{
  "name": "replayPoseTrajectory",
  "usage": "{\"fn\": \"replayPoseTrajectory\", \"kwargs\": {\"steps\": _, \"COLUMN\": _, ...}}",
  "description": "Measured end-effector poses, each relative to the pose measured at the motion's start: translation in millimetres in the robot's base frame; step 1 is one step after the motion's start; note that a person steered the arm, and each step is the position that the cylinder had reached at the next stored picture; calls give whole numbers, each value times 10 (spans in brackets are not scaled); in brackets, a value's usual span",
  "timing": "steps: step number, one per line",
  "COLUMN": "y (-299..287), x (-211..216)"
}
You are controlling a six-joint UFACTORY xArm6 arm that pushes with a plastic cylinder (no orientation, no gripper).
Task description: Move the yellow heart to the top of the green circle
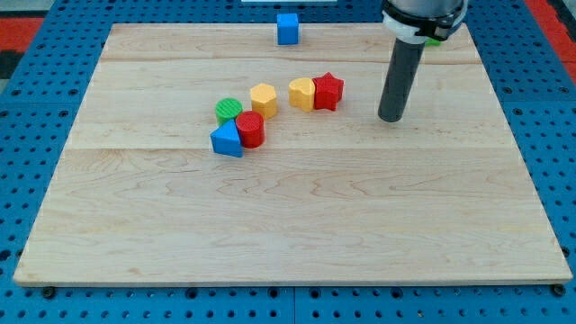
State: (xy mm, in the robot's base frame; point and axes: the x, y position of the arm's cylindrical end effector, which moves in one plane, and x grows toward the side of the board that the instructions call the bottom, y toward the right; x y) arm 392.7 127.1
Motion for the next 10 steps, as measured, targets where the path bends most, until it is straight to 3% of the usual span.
{"fn": "replayPoseTrajectory", "kwargs": {"steps": 4, "y": -872, "x": -80}}
{"fn": "replayPoseTrajectory", "kwargs": {"steps": 6, "y": -884, "x": -586}}
{"fn": "replayPoseTrajectory", "kwargs": {"steps": 8, "y": -1345, "x": -1008}}
{"fn": "replayPoseTrajectory", "kwargs": {"steps": 10, "y": -1914, "x": -1010}}
